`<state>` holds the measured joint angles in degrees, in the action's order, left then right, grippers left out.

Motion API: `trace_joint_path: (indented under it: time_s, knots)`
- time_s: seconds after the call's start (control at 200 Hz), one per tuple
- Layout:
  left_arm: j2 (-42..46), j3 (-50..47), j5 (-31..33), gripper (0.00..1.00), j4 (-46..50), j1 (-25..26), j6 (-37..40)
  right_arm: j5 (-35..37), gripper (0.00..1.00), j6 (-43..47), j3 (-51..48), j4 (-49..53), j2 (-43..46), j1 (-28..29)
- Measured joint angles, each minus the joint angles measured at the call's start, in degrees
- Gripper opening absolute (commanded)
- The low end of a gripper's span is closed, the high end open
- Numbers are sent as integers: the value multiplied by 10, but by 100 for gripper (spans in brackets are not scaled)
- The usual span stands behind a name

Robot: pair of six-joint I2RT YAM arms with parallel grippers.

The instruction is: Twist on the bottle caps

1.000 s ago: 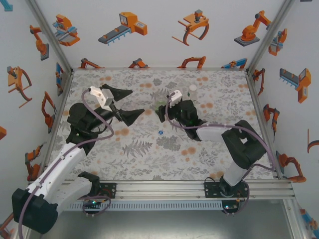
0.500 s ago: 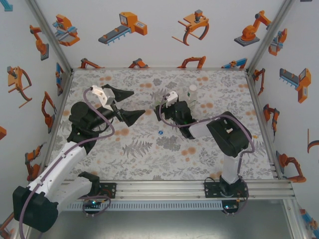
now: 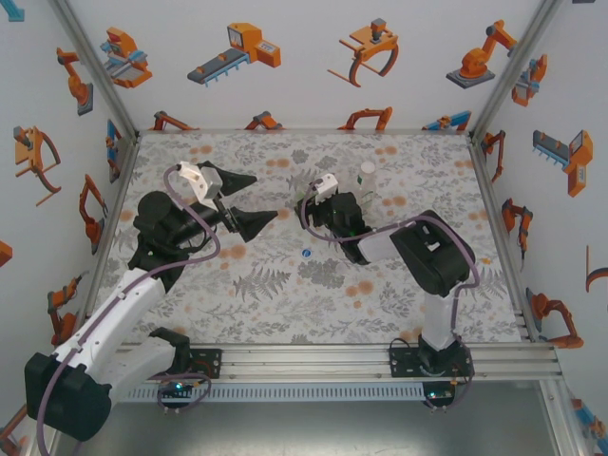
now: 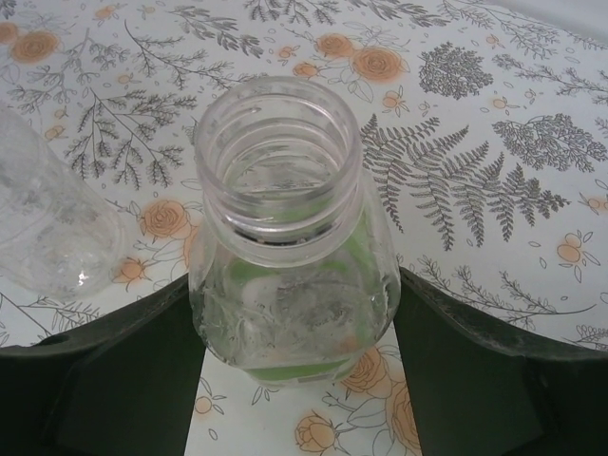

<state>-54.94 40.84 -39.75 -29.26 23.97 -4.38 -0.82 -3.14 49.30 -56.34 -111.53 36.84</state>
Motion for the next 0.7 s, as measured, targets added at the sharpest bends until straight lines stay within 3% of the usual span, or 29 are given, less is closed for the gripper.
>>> trace_joint_path:
  time_s: [0.23, 0.391, 0.701]
  knots:
    - [-1, 0, 0, 97, 4, 1, 2, 0, 49, 1, 3, -1, -8, 0]
    - [-3, 1, -2, 97, 3, 1, 2, -9, 43, 2, -8, 2, 10, 0]
    - [-9, 2, -16, 97, -1, 4, 2, -94, 40, 5, -45, 162, 241, -1]
